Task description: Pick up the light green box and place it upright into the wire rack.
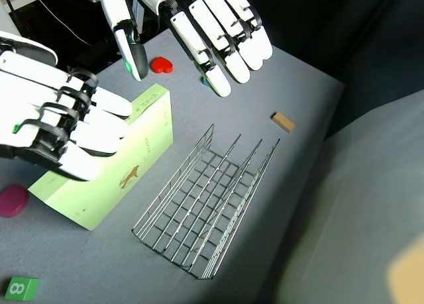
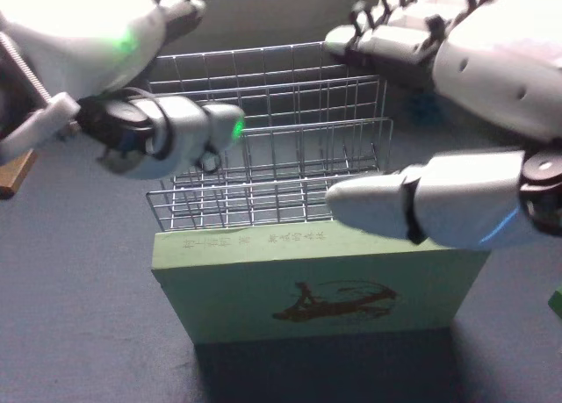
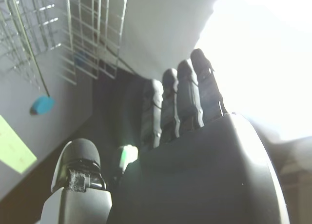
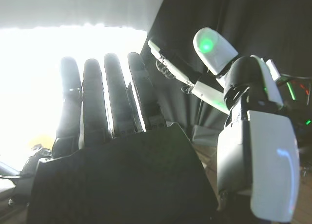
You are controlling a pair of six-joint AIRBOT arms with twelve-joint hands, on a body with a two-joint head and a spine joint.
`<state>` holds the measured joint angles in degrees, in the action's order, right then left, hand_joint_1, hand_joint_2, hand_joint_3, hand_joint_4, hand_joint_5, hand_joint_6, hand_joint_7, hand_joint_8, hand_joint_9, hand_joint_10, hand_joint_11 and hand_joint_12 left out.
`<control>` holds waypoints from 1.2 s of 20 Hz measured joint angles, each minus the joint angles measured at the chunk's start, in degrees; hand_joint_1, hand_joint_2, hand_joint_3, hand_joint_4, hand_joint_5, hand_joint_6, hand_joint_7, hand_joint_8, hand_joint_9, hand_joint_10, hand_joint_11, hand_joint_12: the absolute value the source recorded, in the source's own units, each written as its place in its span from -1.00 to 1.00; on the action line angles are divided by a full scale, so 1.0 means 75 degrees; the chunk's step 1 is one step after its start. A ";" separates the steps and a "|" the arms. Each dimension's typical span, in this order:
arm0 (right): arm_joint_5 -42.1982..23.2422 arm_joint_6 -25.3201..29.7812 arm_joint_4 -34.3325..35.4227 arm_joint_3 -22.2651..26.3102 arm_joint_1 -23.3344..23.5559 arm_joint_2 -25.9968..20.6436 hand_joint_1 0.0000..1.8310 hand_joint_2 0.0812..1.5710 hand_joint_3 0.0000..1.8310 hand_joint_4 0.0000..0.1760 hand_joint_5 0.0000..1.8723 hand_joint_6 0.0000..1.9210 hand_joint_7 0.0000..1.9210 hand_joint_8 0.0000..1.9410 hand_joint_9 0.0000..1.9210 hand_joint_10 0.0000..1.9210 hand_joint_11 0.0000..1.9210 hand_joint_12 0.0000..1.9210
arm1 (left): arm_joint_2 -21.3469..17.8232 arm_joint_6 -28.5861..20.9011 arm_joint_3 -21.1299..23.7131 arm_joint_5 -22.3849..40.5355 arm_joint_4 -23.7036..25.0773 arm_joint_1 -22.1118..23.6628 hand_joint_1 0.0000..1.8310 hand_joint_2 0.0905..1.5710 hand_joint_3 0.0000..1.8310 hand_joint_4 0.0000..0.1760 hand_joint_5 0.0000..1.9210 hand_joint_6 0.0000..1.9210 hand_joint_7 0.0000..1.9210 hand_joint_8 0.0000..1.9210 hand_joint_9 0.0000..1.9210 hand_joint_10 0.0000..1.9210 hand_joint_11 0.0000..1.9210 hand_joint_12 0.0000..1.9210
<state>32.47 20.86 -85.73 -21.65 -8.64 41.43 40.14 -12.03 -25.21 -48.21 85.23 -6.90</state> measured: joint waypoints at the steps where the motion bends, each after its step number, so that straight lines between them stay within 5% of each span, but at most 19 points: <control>1: 0.0117 -0.0006 0.0038 -0.0003 -0.0032 0.0160 -0.74 0.27 -1.00 -1.00 -0.85 -1.00 -0.82 -1.00 -0.84 -0.99 -1.00 -0.21 | -0.0160 0.0026 -0.0070 0.0096 0.0047 -0.0055 -1.00 0.60 -1.00 -0.94 -0.75 -0.99 -0.83 -1.00 -0.88 -0.99 -1.00 -0.58; 4: 0.0396 -0.0746 0.0930 -0.0067 -0.0023 0.0583 -0.34 0.18 -1.00 -1.00 -0.86 -1.00 -0.82 -1.00 -0.84 -1.00 -1.00 -0.21 | -0.0361 0.0023 -0.0309 0.0373 0.0251 -0.0157 -1.00 0.61 -1.00 -0.94 -0.75 -0.99 -0.83 -1.00 -0.87 -0.99 -1.00 -0.58; 7: 0.0801 -0.1064 0.2031 -0.0425 -0.0017 0.1192 -0.17 0.15 -1.00 -1.00 -0.87 -1.00 -0.84 -1.00 -0.84 -1.00 -1.00 -0.20 | -0.0487 0.0204 -0.0507 0.0644 0.0259 -0.0166 -1.00 0.61 -1.00 -0.93 -0.75 -0.99 -0.83 -1.00 -0.87 -0.99 -1.00 -0.58; 13: 0.1818 -0.1734 0.3547 -0.1151 -0.0012 0.2433 -0.12 0.02 -1.00 -1.00 -0.88 -1.00 -0.85 -1.00 -0.86 -1.00 -1.00 -0.21 | -0.0761 0.0428 -0.0813 0.1163 0.0323 -0.0248 -1.00 0.61 -1.00 -0.93 -0.75 -1.00 -0.83 -1.00 -0.87 -1.00 -1.00 -0.55; 24: 0.2005 -0.1757 0.4599 -0.1743 0.0271 0.3241 -0.11 0.00 -1.00 -1.00 -0.88 -1.00 -0.86 -1.00 -0.86 -1.00 -1.00 -0.20 | -0.1102 0.1542 -0.1020 0.1580 0.0221 -0.0326 -1.00 0.62 -1.00 -1.00 -0.76 -1.00 -0.84 -1.00 -0.86 -1.00 -1.00 -0.54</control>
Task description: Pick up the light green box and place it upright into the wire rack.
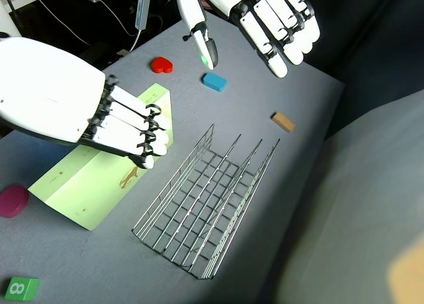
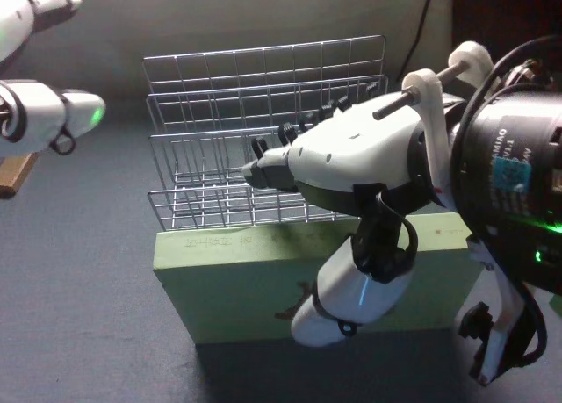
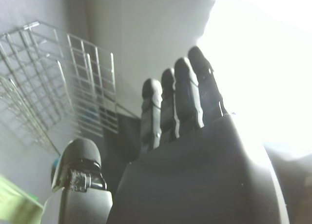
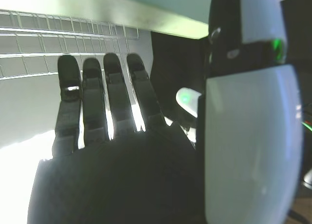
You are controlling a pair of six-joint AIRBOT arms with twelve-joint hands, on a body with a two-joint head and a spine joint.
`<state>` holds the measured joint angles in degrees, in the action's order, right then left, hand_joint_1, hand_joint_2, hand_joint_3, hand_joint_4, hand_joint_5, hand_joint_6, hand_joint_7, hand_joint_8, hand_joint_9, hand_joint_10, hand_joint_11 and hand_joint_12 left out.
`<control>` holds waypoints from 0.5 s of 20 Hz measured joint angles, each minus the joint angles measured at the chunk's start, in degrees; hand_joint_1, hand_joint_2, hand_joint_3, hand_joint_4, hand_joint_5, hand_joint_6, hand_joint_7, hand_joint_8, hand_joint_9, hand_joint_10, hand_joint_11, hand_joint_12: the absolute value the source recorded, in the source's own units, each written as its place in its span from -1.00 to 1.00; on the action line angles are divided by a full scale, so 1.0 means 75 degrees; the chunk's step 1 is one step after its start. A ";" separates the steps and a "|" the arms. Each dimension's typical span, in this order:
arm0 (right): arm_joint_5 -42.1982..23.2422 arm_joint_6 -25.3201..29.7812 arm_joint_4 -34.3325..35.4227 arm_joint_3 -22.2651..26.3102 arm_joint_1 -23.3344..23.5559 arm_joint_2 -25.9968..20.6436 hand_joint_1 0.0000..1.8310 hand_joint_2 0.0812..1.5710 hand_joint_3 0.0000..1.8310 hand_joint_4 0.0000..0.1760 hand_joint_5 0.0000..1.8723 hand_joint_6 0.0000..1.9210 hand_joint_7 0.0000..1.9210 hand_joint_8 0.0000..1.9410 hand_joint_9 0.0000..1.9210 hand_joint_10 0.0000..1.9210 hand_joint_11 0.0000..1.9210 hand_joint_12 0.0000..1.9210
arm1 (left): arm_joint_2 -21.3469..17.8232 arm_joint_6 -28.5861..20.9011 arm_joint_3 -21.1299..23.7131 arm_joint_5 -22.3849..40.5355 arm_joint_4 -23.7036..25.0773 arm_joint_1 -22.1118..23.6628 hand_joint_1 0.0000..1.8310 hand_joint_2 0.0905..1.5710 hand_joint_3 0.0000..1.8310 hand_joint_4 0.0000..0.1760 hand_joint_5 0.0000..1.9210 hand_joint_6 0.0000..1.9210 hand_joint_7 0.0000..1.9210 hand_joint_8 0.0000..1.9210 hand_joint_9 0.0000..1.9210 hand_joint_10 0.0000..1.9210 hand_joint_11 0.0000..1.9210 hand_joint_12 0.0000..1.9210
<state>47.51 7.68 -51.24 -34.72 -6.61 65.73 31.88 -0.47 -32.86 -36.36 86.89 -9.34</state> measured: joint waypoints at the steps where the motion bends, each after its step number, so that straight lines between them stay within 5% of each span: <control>1: 0.0020 0.0009 0.0023 -0.0064 -0.0003 0.0044 -0.11 0.00 -1.00 -1.00 -0.87 -1.00 -0.86 -1.00 -0.86 -1.00 -1.00 -0.20 | -0.0003 0.0175 -0.0017 -0.0006 -0.0143 0.0000 -1.00 0.62 -1.00 -1.00 -0.76 -1.00 -0.84 -1.00 -0.85 -1.00 -1.00 -0.56; 10: -0.0035 0.0169 -0.0108 -0.0612 -0.0192 0.0571 -0.04 0.09 -0.99 -1.00 -0.75 -0.99 -0.71 -0.99 -0.75 -0.99 -1.00 -0.02 | -0.0082 0.1565 -0.0221 0.0128 -0.0816 0.0271 -1.00 0.63 -1.00 -1.00 -0.74 -1.00 -0.81 -1.00 -0.85 -1.00 -1.00 -0.57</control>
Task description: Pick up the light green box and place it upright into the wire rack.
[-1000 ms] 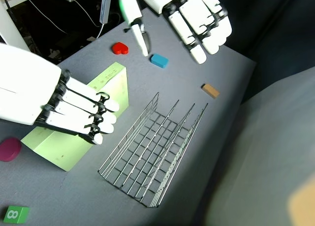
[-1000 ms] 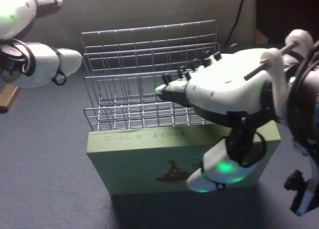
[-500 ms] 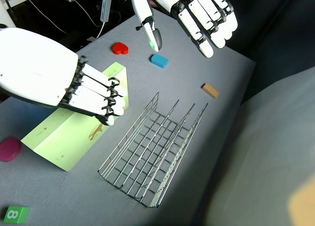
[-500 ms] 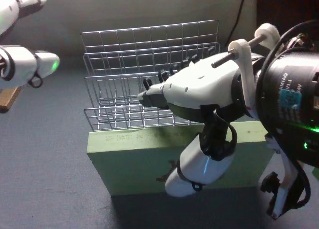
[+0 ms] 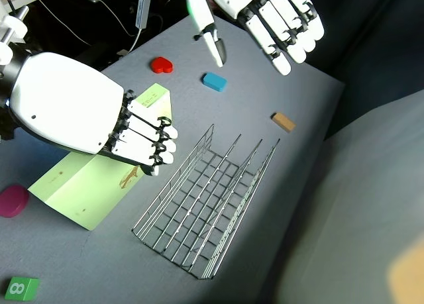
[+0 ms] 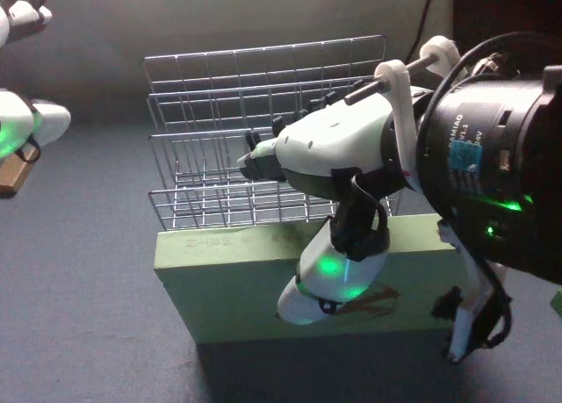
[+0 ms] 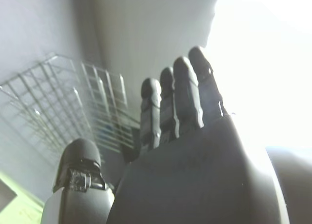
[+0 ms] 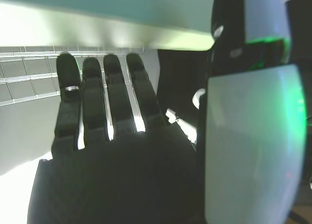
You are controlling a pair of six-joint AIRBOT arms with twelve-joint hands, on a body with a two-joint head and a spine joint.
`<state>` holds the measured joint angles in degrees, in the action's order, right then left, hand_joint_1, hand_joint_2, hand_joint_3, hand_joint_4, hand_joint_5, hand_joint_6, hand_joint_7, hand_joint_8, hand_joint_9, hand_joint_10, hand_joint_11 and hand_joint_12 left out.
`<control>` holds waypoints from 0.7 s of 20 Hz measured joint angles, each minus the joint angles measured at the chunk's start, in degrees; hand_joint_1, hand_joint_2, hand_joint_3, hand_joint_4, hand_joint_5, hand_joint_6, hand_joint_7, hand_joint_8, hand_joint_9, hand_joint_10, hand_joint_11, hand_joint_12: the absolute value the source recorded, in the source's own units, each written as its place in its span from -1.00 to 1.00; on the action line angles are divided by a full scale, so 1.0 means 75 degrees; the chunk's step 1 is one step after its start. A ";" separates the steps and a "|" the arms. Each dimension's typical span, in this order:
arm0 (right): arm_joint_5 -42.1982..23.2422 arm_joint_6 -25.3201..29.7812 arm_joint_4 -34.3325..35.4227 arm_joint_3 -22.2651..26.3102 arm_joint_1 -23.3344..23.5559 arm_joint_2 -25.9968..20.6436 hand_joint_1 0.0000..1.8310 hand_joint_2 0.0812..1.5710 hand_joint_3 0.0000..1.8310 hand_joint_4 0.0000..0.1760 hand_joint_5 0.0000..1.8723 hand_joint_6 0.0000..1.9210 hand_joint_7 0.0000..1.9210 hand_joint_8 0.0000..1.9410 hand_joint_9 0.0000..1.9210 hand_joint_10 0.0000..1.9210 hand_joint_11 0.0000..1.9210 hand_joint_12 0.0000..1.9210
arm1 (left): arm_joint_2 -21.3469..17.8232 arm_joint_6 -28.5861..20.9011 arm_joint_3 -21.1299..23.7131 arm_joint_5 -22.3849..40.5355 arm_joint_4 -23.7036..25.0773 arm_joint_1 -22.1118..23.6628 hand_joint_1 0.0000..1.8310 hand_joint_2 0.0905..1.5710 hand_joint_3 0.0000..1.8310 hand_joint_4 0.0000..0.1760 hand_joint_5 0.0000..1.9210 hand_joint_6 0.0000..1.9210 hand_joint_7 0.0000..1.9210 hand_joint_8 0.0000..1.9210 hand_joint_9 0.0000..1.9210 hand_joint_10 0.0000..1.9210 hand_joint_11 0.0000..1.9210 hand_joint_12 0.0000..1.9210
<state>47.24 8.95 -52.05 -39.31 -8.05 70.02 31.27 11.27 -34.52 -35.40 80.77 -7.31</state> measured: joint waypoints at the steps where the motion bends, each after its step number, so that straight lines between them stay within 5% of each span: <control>1: -0.0029 0.0000 0.0009 -0.0029 -0.0050 0.0047 -0.04 0.10 -0.99 -1.00 -0.74 -0.99 -0.69 -0.99 -0.74 -0.99 -1.00 0.00 | 0.0000 0.0012 0.0000 0.0020 0.0000 0.0000 -1.00 0.63 -1.00 -1.00 -0.74 -1.00 -0.81 -1.00 -0.85 -1.00 -1.00 -0.57; 8: -0.0082 0.0032 -0.0198 -0.0067 -0.0149 0.0061 0.13 0.20 -0.99 -1.00 -0.58 -0.99 -0.51 -0.99 -0.57 -0.98 -0.97 0.17 | -0.0015 0.0035 -0.0087 0.0017 -0.0096 0.0073 -1.00 0.63 -1.00 -1.00 -0.74 -1.00 -0.81 -1.00 -0.85 -1.00 -1.00 -0.57; 14: -0.0087 0.0032 -0.0230 -0.0067 -0.0149 0.0061 0.27 0.27 -1.00 -1.00 -0.13 -0.97 -0.02 -0.98 -0.04 -0.94 -0.49 0.17 | -0.0017 0.0047 -0.0085 0.0015 -0.0187 0.0111 -1.00 0.63 -1.00 -1.00 -0.75 -1.00 -0.81 -1.00 -0.85 -1.00 -1.00 -0.57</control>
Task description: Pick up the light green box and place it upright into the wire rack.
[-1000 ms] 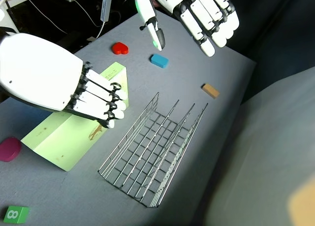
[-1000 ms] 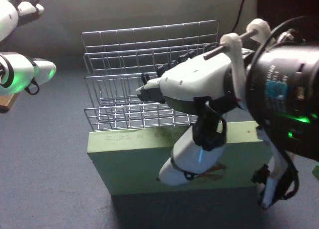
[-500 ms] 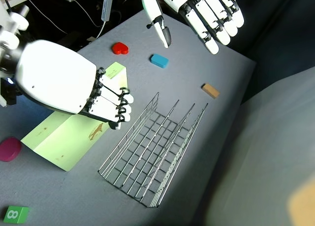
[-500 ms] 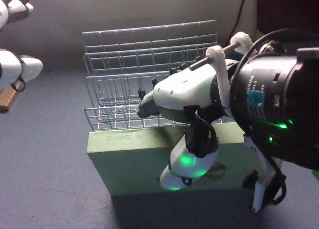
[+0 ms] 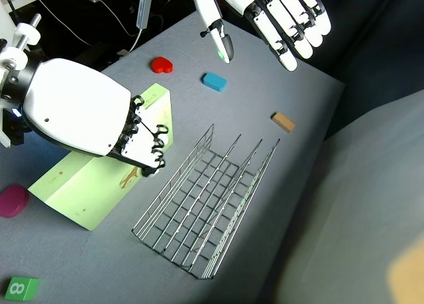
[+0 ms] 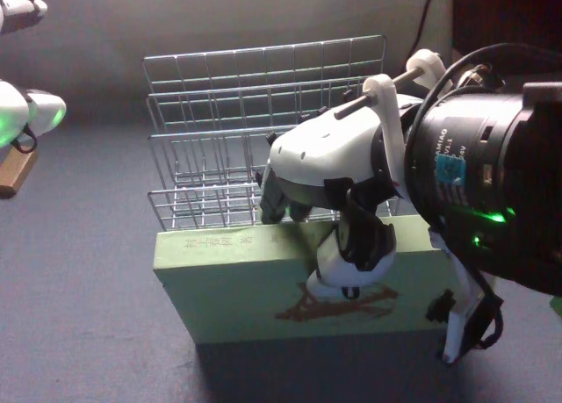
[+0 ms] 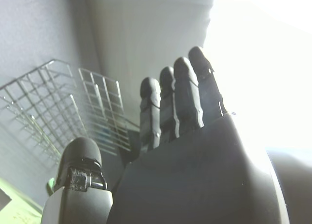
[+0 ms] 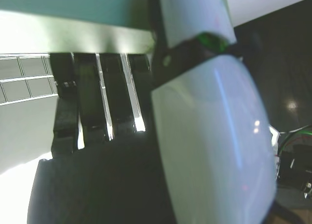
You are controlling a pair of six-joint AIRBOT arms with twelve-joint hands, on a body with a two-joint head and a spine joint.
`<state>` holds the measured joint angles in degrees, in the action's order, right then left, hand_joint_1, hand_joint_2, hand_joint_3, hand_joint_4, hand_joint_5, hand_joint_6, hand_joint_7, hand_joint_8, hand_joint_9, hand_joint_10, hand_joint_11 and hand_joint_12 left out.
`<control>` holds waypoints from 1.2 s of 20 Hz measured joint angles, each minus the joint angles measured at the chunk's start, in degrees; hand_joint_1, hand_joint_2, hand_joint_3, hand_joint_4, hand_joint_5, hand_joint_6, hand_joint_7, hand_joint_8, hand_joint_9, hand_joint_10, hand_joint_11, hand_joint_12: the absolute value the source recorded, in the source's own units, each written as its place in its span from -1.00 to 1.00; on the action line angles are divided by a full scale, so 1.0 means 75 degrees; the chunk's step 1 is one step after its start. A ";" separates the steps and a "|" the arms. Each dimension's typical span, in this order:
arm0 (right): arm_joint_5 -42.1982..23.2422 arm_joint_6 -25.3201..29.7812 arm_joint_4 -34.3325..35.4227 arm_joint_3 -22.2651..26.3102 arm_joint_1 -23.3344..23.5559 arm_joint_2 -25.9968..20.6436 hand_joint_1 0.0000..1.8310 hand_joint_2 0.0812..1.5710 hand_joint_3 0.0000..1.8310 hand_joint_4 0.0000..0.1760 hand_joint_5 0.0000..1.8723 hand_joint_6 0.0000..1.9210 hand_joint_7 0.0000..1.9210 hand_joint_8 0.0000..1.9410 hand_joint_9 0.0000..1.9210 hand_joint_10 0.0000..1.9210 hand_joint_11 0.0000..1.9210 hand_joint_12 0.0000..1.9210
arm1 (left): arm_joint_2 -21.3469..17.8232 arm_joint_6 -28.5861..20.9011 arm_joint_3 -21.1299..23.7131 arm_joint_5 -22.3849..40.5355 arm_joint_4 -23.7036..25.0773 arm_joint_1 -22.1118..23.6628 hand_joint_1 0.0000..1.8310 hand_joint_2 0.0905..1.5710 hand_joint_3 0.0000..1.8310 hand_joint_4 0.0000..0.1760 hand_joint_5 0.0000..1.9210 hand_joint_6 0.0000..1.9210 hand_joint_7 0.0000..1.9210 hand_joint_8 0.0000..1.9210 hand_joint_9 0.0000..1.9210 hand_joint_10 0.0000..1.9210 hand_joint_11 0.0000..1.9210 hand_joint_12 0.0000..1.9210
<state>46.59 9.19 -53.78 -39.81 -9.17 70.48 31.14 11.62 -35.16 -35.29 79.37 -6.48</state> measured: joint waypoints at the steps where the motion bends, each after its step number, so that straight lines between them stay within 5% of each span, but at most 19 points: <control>1: 0.0000 -0.0003 0.0000 0.0000 0.0000 0.0000 0.44 0.30 -0.99 -1.00 -0.01 -0.98 0.10 -0.33 0.08 -0.93 -0.40 0.17 | 0.0003 0.0032 0.0000 -0.0003 -0.0026 0.0000 -1.00 0.63 -1.00 -1.00 -0.75 -1.00 -0.81 -1.00 -0.85 -1.00 -1.00 -0.57; 2: -0.0009 -0.0003 -0.0006 0.0000 0.0000 -0.0003 0.47 0.40 -1.00 -1.00 -0.13 0.11 0.11 -0.19 0.03 0.00 -0.25 0.26 | 0.0003 0.0047 0.0000 -0.0003 -0.0029 0.0000 -1.00 0.64 -1.00 -1.00 -0.75 -1.00 -0.81 -1.00 -0.85 -1.00 -1.00 -0.57; 4: -0.0003 -0.0035 -0.0032 0.0000 0.0000 -0.0009 0.50 0.38 -1.00 -1.00 -0.09 0.09 0.11 -0.20 0.00 0.19 -0.22 0.30 | 0.0000 0.0047 0.0000 -0.0003 -0.0032 0.0000 -1.00 0.64 -1.00 -1.00 -0.75 -1.00 -0.81 -1.00 -0.85 -1.00 -1.00 -0.57; 10: 0.0003 -0.0187 0.0367 0.0012 0.0128 -0.0189 0.51 0.34 -1.00 -1.00 0.03 -0.09 0.12 -0.18 0.04 0.20 -0.13 0.35 | 0.0000 0.0052 0.0000 -0.0006 -0.0050 0.0096 -1.00 0.64 -1.00 -1.00 -0.74 -1.00 -0.79 -1.00 -0.84 -1.00 -1.00 -0.53; 18: -0.0277 -0.0431 0.0356 0.0519 0.1585 -0.0947 0.51 0.34 -1.00 -1.00 0.03 -0.09 0.12 -0.19 0.04 0.20 -0.15 0.36 | -0.0175 0.0571 -0.0009 -0.0067 -0.0522 0.0297 -1.00 0.64 -1.00 -1.00 -0.74 -1.00 -0.79 -1.00 -0.84 -1.00 -1.00 -0.53; 24: -0.0189 -0.0376 -0.0723 0.0280 0.2238 -0.0726 0.51 0.35 -1.00 -1.00 0.03 -0.08 0.12 -0.17 0.02 0.23 -0.14 0.37 | -0.0256 0.0595 -0.0050 -0.0114 -0.0466 0.0423 -1.00 0.64 -1.00 -1.00 -0.74 -1.00 -0.79 -1.00 -0.85 -1.00 -1.00 -0.57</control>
<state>45.17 6.37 -59.20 -37.71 7.62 65.04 29.21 16.08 -35.53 -36.14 75.88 -3.31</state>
